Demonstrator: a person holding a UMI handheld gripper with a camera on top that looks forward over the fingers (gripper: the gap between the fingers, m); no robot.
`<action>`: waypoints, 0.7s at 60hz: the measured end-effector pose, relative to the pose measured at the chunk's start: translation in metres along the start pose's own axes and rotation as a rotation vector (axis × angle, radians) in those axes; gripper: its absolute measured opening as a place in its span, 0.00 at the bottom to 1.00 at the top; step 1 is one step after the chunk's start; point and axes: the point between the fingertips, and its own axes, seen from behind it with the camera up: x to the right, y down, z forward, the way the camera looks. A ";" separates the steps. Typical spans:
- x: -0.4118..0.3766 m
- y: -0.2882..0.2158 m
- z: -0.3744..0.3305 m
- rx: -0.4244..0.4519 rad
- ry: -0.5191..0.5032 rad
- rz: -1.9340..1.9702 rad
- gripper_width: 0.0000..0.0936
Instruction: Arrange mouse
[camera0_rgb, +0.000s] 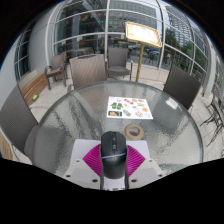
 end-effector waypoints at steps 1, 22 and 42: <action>-0.001 0.006 0.006 -0.011 0.001 0.001 0.30; -0.003 0.081 0.040 -0.084 0.019 0.016 0.42; 0.021 0.039 -0.040 -0.013 0.043 0.075 0.93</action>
